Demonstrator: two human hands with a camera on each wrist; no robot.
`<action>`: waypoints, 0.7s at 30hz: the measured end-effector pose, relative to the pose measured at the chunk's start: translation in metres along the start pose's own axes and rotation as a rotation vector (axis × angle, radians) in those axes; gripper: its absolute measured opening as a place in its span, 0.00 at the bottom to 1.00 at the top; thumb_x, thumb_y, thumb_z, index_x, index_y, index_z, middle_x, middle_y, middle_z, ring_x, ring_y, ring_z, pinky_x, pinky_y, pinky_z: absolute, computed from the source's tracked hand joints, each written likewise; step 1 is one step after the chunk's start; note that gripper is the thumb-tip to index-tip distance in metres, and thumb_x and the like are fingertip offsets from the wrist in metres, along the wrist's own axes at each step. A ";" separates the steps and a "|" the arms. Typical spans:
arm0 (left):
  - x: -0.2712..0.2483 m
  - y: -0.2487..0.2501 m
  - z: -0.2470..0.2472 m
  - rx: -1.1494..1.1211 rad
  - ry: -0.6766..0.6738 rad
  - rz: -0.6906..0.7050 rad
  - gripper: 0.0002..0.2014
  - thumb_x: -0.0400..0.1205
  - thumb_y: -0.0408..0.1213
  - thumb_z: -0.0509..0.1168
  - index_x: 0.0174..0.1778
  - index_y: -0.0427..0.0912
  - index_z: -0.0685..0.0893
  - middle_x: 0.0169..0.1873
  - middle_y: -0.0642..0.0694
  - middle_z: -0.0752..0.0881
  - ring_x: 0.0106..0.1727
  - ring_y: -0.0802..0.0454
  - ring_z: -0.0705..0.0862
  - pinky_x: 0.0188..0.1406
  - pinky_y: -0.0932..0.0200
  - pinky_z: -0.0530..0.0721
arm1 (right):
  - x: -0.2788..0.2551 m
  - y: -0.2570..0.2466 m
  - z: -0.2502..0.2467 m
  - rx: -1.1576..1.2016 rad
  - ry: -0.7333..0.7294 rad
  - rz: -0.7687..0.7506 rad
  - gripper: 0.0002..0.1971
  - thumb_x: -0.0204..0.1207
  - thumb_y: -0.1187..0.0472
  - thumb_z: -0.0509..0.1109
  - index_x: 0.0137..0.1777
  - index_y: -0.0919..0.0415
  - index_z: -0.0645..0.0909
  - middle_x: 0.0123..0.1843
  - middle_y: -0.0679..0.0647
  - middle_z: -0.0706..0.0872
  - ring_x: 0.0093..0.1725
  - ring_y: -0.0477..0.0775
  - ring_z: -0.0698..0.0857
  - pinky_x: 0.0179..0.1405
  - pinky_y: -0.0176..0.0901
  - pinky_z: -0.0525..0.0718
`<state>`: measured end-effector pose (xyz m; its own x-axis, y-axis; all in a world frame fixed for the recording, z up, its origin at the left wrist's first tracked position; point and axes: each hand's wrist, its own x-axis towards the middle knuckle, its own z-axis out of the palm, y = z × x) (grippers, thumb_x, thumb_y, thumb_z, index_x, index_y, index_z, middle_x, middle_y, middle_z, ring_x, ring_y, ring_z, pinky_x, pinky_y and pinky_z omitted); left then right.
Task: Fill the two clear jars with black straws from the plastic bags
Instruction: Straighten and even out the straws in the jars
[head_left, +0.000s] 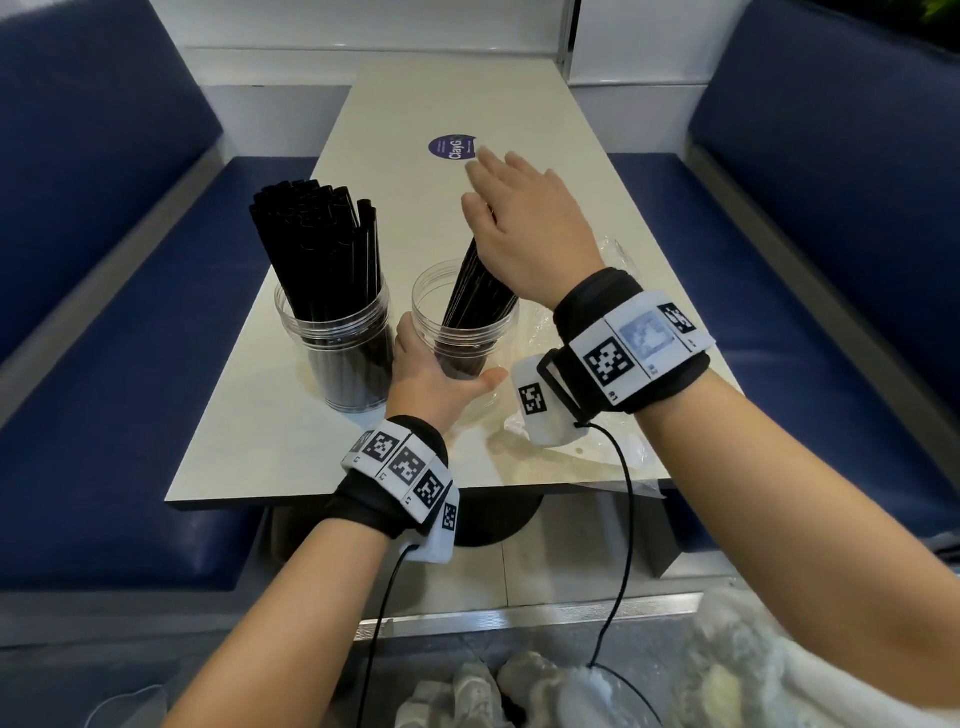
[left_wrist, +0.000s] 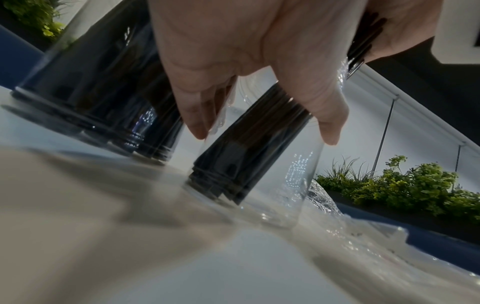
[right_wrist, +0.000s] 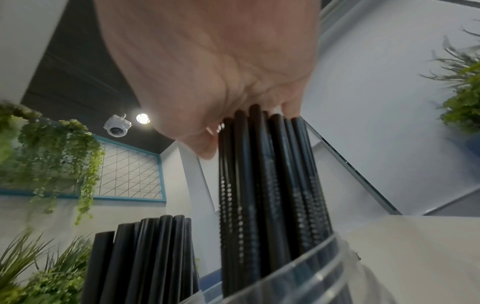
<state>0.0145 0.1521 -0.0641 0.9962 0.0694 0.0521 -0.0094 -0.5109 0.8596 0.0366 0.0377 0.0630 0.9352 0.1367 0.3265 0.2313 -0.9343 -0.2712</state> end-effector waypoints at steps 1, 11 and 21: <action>0.000 0.000 0.000 0.002 0.000 0.000 0.52 0.63 0.42 0.81 0.76 0.35 0.56 0.74 0.38 0.67 0.75 0.43 0.68 0.72 0.56 0.67 | 0.000 0.000 0.001 -0.041 -0.027 -0.021 0.21 0.85 0.55 0.46 0.73 0.60 0.68 0.82 0.52 0.64 0.82 0.55 0.59 0.79 0.55 0.54; 0.000 0.001 0.000 0.011 0.001 0.002 0.53 0.63 0.43 0.81 0.77 0.35 0.55 0.75 0.38 0.66 0.76 0.43 0.66 0.74 0.55 0.66 | -0.001 0.001 -0.001 -0.041 -0.141 0.071 0.20 0.86 0.59 0.44 0.65 0.70 0.70 0.74 0.64 0.72 0.73 0.62 0.70 0.75 0.51 0.59; -0.001 0.001 -0.001 0.015 -0.012 0.002 0.54 0.63 0.45 0.81 0.78 0.35 0.54 0.76 0.38 0.64 0.78 0.44 0.64 0.77 0.53 0.65 | -0.005 0.000 -0.003 -0.053 -0.071 0.025 0.23 0.86 0.58 0.44 0.77 0.68 0.59 0.83 0.60 0.60 0.82 0.55 0.59 0.80 0.49 0.52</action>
<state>0.0134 0.1527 -0.0626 0.9971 0.0584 0.0481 -0.0105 -0.5236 0.8519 0.0310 0.0365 0.0641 0.9576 0.1347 0.2548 0.1951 -0.9536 -0.2292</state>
